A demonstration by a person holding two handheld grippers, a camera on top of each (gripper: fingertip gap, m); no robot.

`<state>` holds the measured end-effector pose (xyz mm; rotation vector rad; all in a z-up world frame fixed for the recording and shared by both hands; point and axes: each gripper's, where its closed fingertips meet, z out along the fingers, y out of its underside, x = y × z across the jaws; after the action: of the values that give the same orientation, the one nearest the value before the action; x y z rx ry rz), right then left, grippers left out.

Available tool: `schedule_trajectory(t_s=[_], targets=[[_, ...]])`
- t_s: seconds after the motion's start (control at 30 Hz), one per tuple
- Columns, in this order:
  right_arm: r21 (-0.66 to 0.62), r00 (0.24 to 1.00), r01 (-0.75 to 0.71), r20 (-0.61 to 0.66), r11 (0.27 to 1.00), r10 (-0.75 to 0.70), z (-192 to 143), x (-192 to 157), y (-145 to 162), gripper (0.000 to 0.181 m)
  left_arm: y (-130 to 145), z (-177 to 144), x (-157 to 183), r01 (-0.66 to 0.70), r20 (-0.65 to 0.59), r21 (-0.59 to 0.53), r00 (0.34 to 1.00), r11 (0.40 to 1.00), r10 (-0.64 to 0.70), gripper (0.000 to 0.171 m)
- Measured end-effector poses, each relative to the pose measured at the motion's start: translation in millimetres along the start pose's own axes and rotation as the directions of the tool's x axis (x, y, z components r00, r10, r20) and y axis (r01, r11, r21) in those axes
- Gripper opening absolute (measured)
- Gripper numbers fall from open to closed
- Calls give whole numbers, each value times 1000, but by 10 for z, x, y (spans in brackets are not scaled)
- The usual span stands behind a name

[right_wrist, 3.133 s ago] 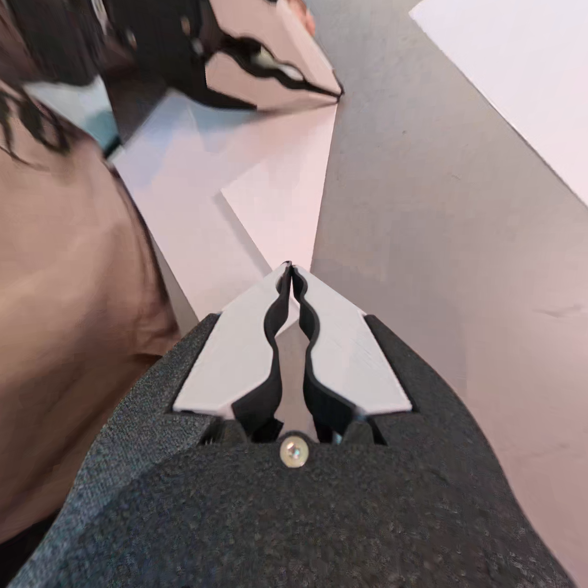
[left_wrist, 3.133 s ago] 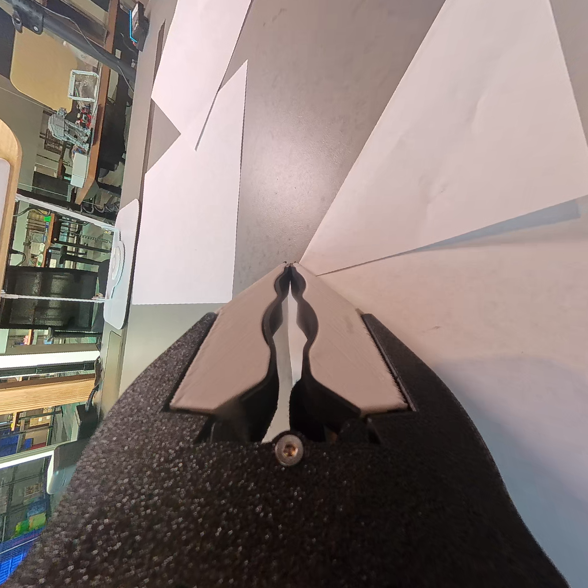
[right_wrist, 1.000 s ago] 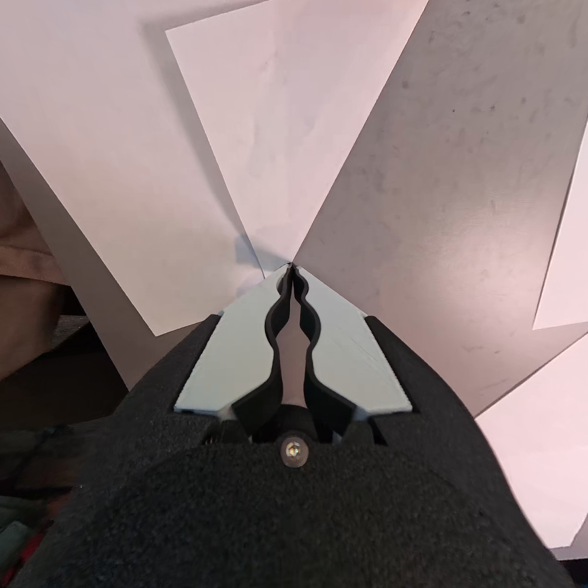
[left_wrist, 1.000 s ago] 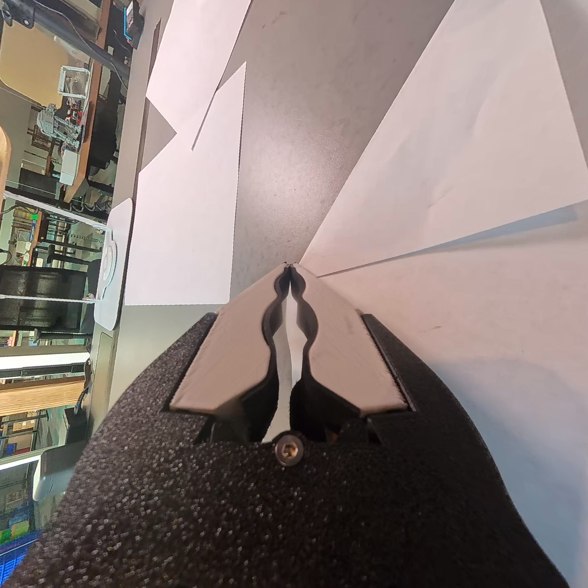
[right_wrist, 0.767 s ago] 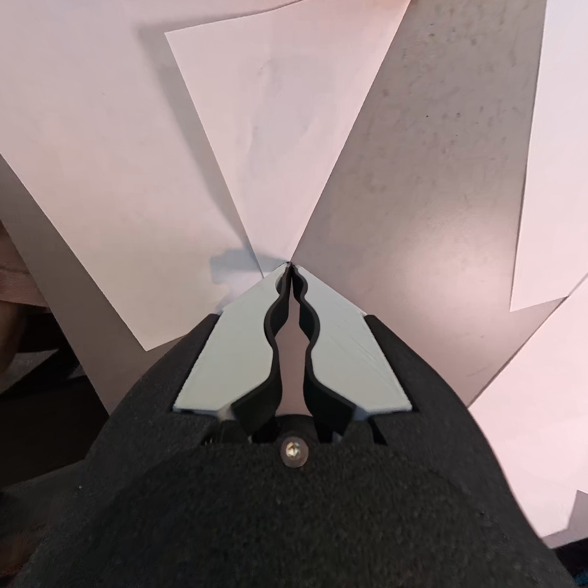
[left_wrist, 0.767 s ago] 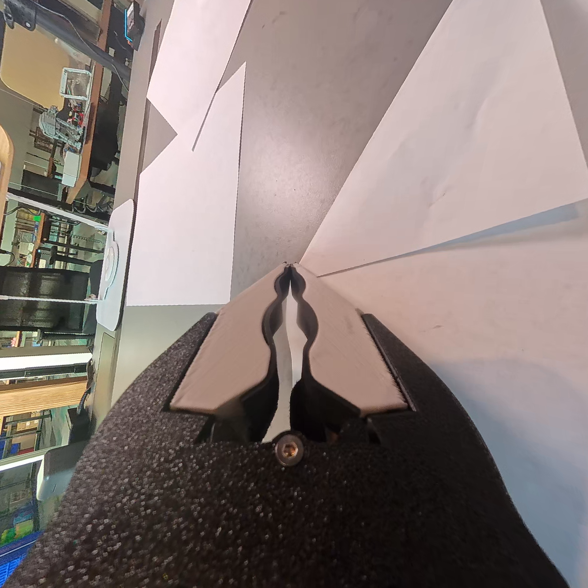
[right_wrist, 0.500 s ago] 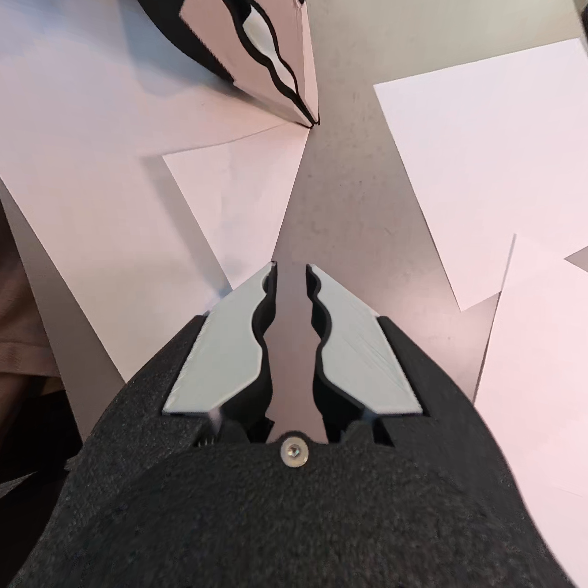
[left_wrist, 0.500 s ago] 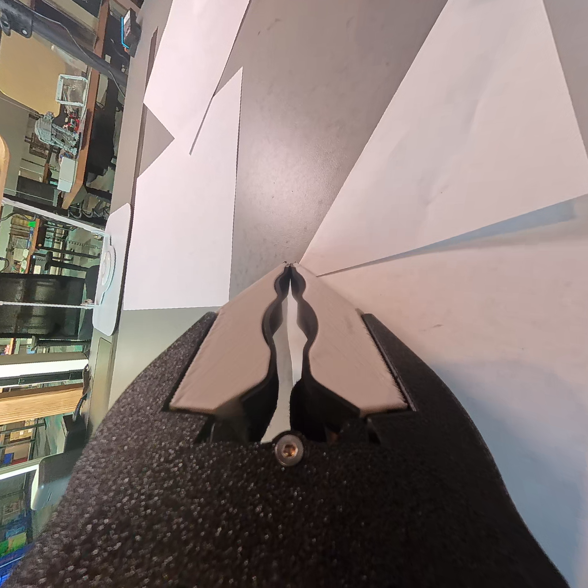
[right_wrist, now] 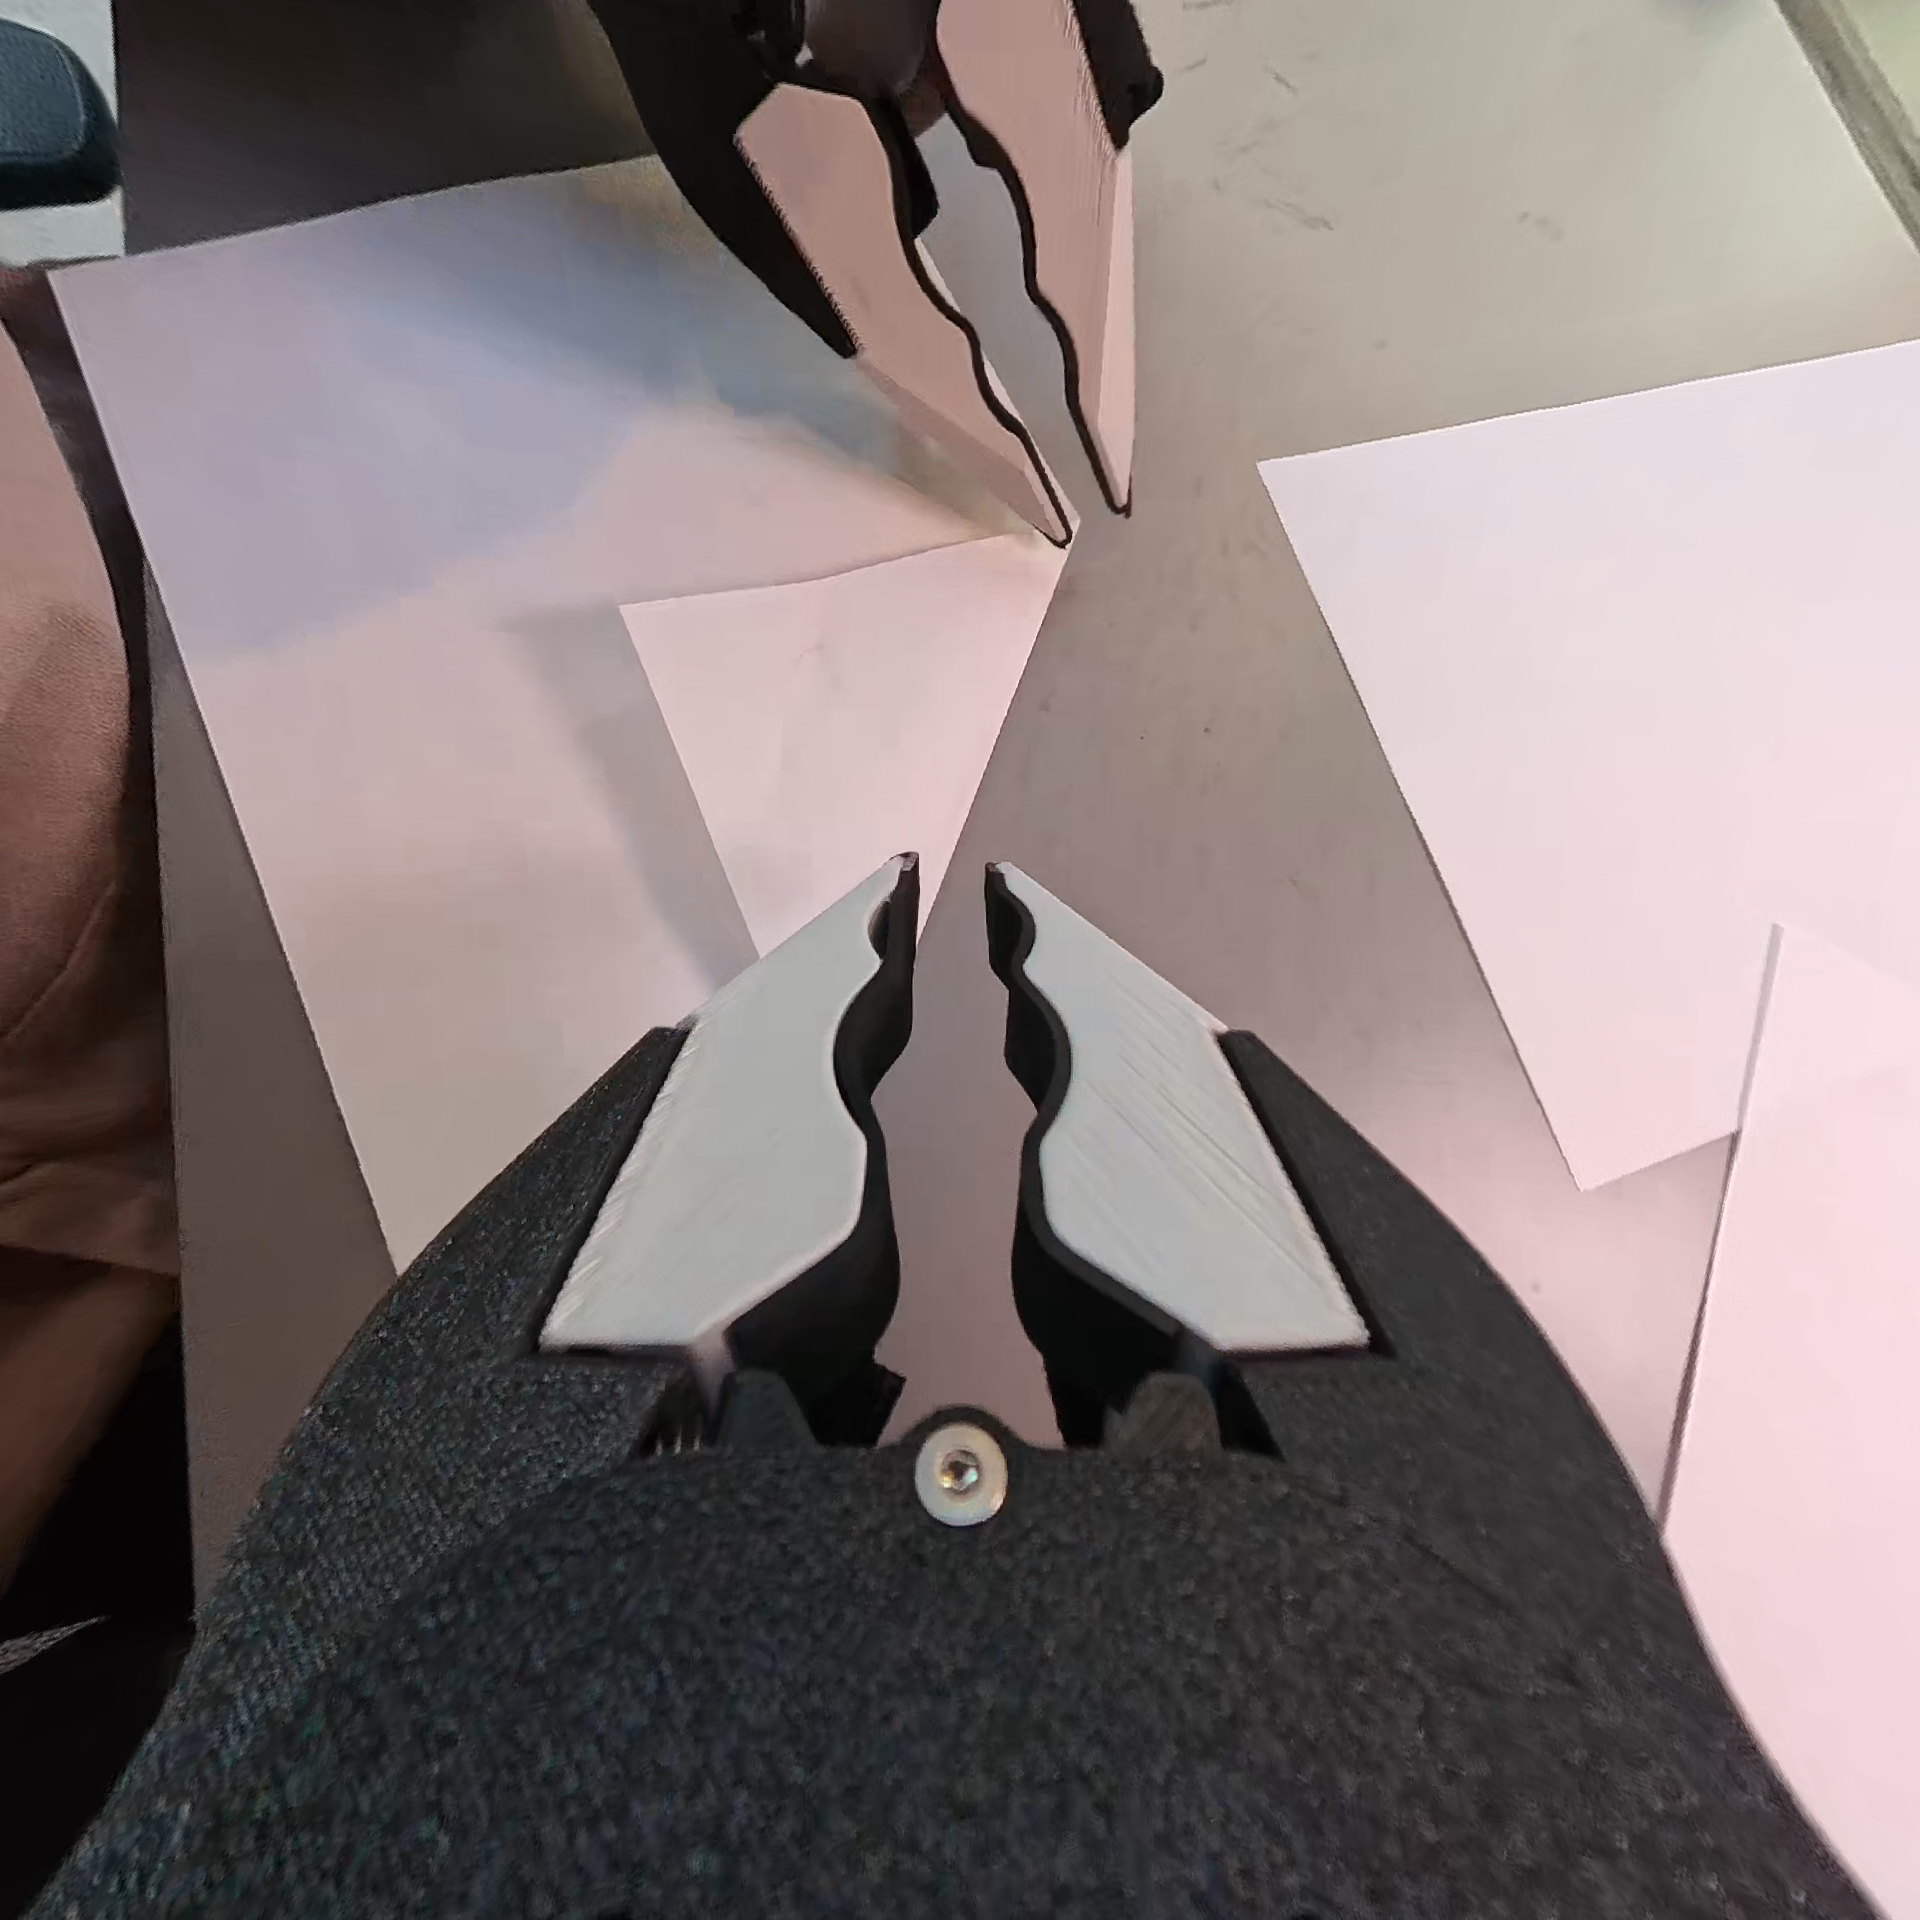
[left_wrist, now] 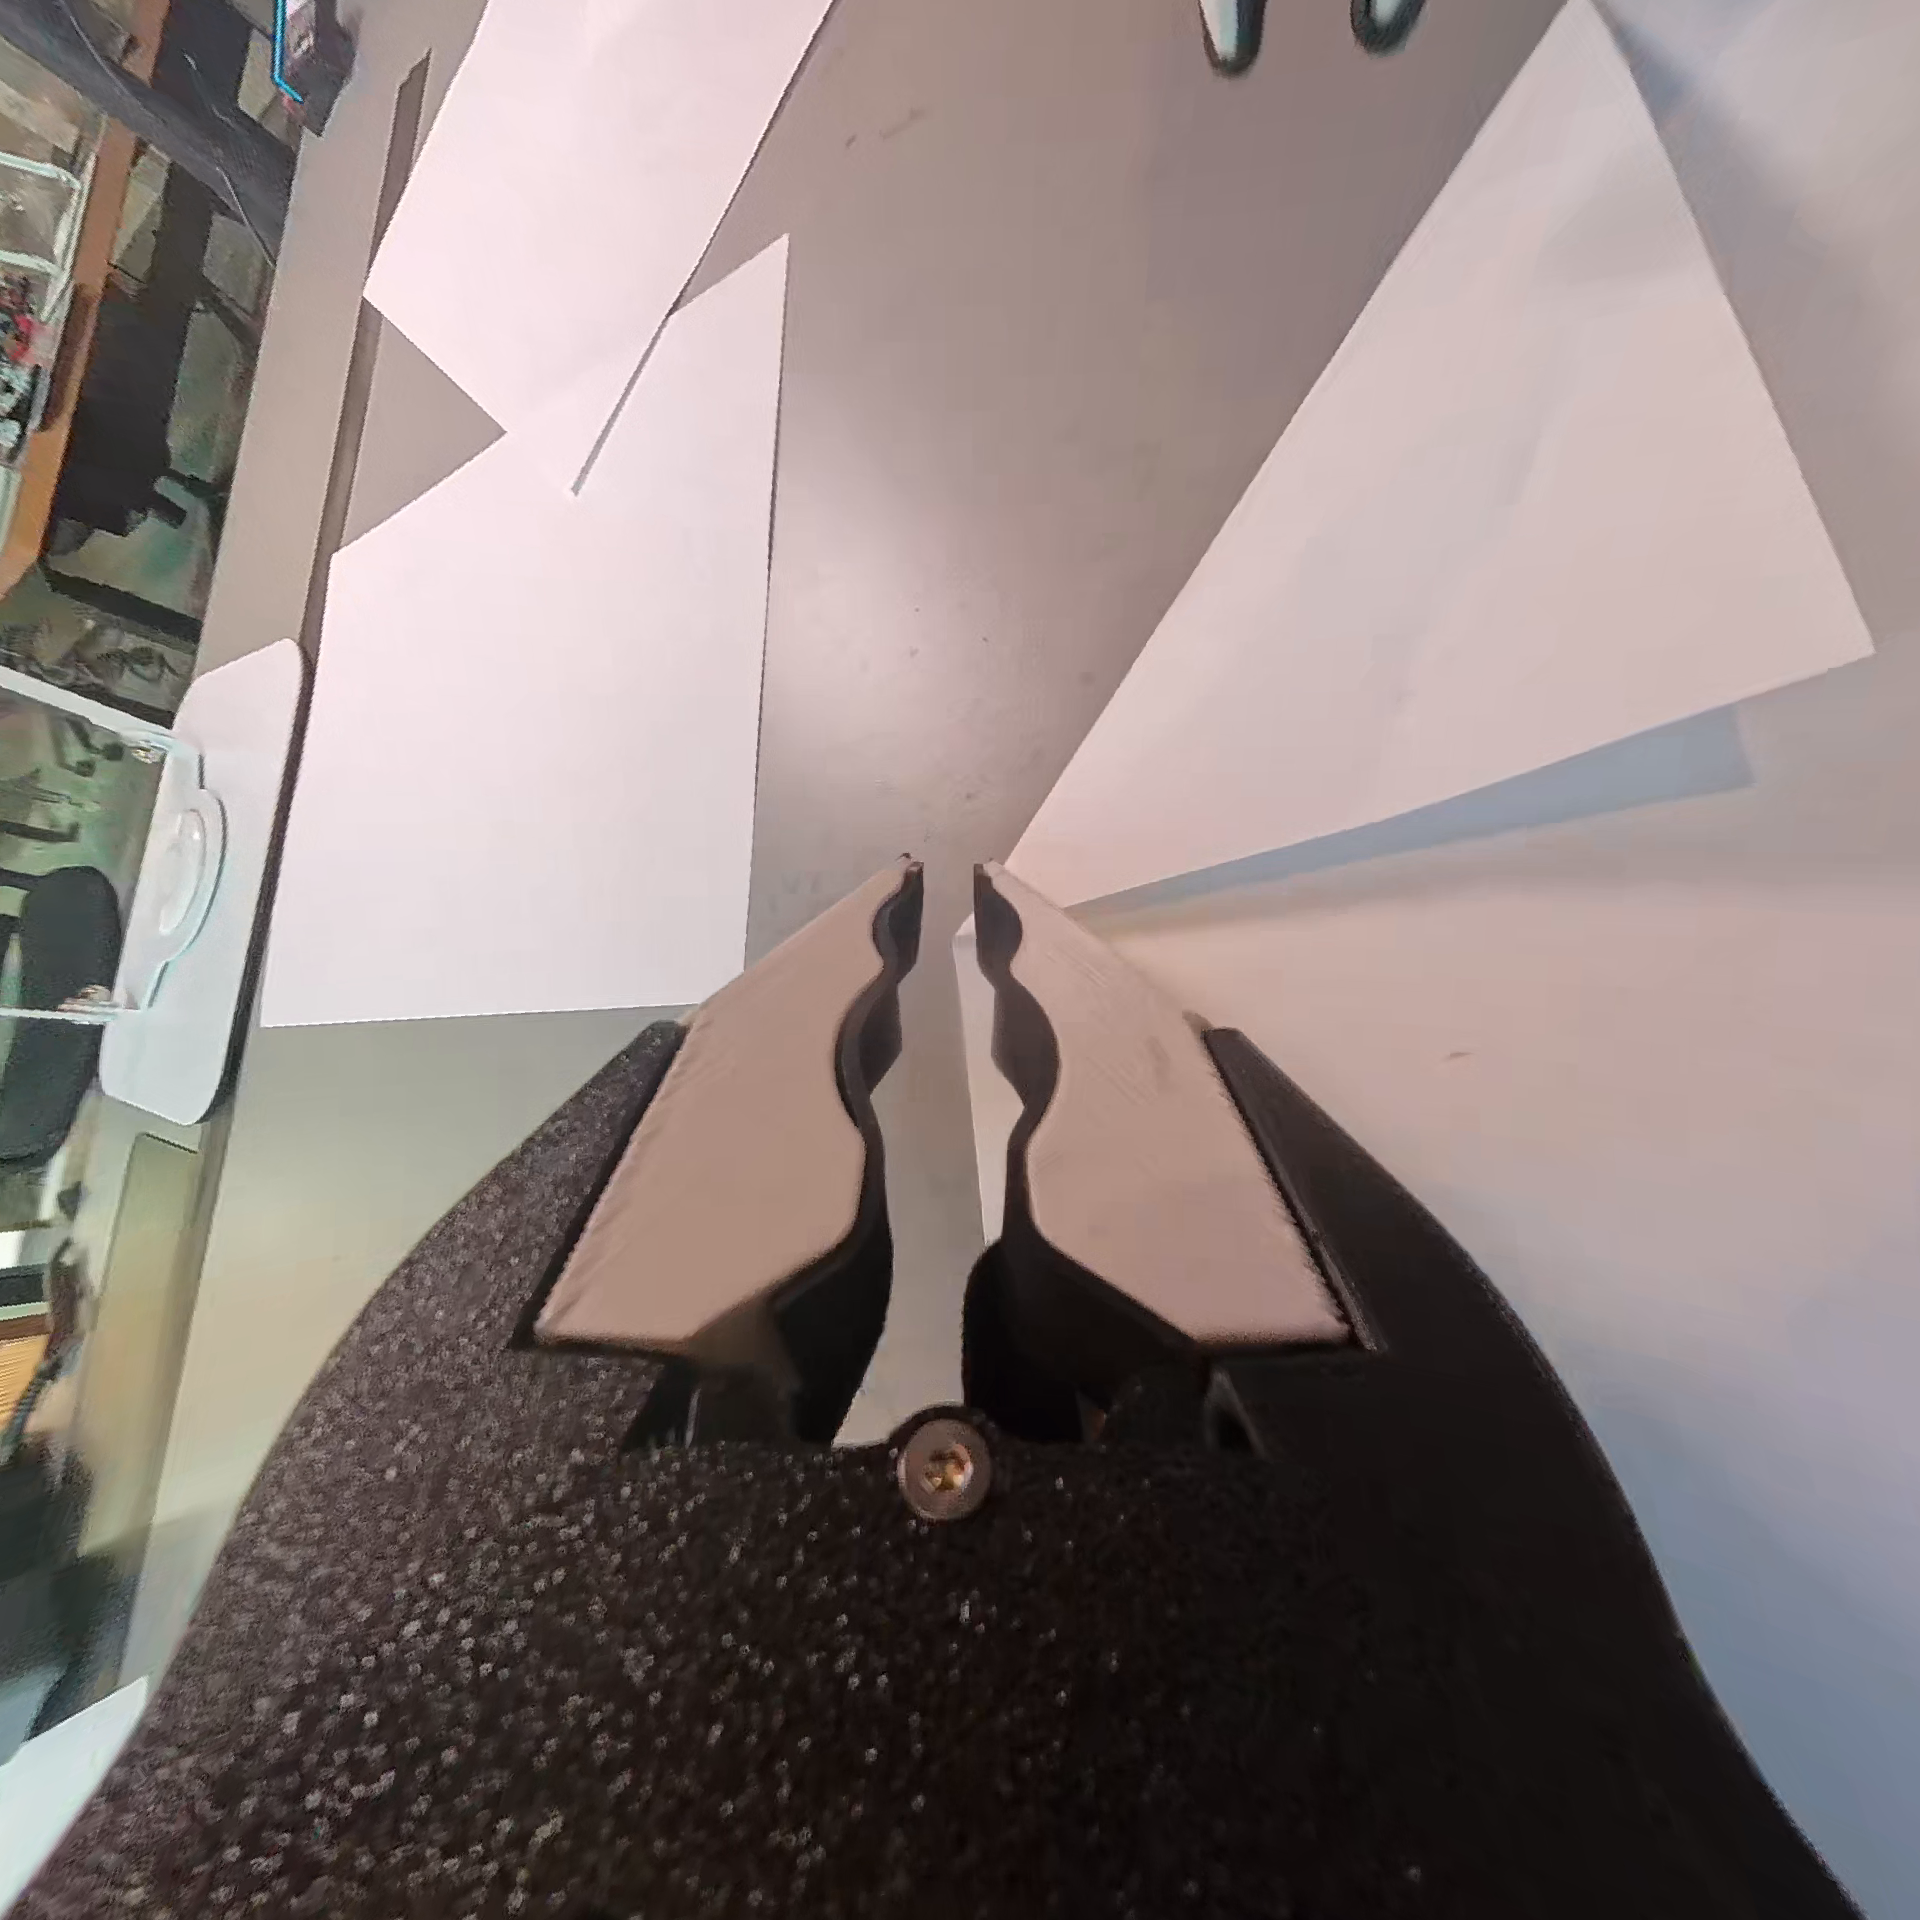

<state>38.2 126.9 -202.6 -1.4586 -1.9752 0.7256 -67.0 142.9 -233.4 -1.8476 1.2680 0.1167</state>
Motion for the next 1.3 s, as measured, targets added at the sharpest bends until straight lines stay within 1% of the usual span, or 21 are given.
schedule_trajectory(t_s=[0.07, 0.17, 0.23, 0.3, 0.33, 0.4, 0.47, 0.5, 0.63, 0.67, 0.7, 0.73, 0.77, 0.8, 0.87, 0.93, 1.03, 1.1, 1.13, 1.23, 1.3], targets=[[-5, 1000, 7, 23, 1000, -6, 102, 20, -37, 11, -53, -70, -57, 62, -38, 34, 997, 998, -60, 11], [-30, 998, 27, 56, 999, -25, 285, 7, -55, 11, -77, -201, -227, 178, -59, 65, 983, 982, -174, 13], [-35, 997, 47, 66, 998, -44, 379, -10, -91, 11, 58, -286, -318, 295, -78, 9, 953, 955, -294, 16], [-29, 995, 72, 74, 997, -70, 445, -24, -159, 11, 293, -396, -339, 403, -82, -83, 909, 911, -409, 18], [-31, 993, 89, 79, 996, -86, 475, -29, -195, 13, 421, -469, -298, 458, -90, -135, 878, 879, -471, 19], [-36, 989, 120, 97, 992, -116, 554, -30, -274, 20, 652, -648, -163, 567, -88, -224, 798, 792, -596, 20], [-52, 983, 136, 129, 989, -128, 649, -20, -338, 27, 863, -845, -11, 656, -47, -278, 721, 702, -692, 21], [-57, 978, 147, 157, 988, -136, 688, -26, -365, 31, 940, -940, 54, 692, -17, -279, 690, 666, -724, 23], [-77, 955, 154, 266, 985, -128, 807, -88, -431, 46, 1068, -1219, 314, 833, 65, -197, 537, 517, -841, 32], [-86, 952, 160, 278, 983, -131, 842, -103, -424, 47, 1080, -1240, 357, 858, 81, -162, 504, 488, -860, 35], [-97, 951, 171, 278, 981, -138, 876, -109, -405, 47, 1077, -1247, 365, 874, 98, -116, 483, 472, -870, 37], [-110, 951, 179, 276, 978, -143, 904, -117, -381, 47, 1096, -1252, 361, 876, 129, -97, 481, 472, -867, 36], [-122, 950, 179, 278, 976, -139, 923, -139, -356, 47, 1131, -1256, 342, 867, 176, -99, 499, 489, -849, 36], [-117, 953, 156, 279, 981, -118, 933, -167, -367, 47, 1156, -1245, 320, 855, 214, -108, 519, 508, -828, 41], [-123, 963, 109, 259, 986, -74, 939, -193, -369, 47, 1141, -1188, 289, 841, 224, -120, 541, 528, -811, 41], [-130, 972, 82, 229, 988, -51, 925, -207, -357, 46, 1106, -1127, 244, 843, 195, -120, 538, 525, -820, 41], [-120, 975, 66, 218, 991, -38, 887, -283, -334, 46, 1076, -1071, 193, 839, 141, -124, 543, 530, -828, 39], [-105, 977, 61, 208, 993, -38, 869, -316, -324, 44, 1065, -1048, 160, 849, 108, -122, 527, 515, -843, 35], [-98, 979, 57, 202, 994, -37, 867, -317, -322, 44, 1055, -1041, 157, 850, 89, -128, 523, 511, -848, 35], [-87, 982, 42, 189, 995, -25, 866, -299, -316, 44, 1040, -1043, 180, 835, 58, -159, 540, 526, -840, 37], [-83, 983, 42, 180, 996, -26, 867, -278, -314, 44, 1013, -1042, 197, 838, 32, -162, 531, 520, -846, 38]])
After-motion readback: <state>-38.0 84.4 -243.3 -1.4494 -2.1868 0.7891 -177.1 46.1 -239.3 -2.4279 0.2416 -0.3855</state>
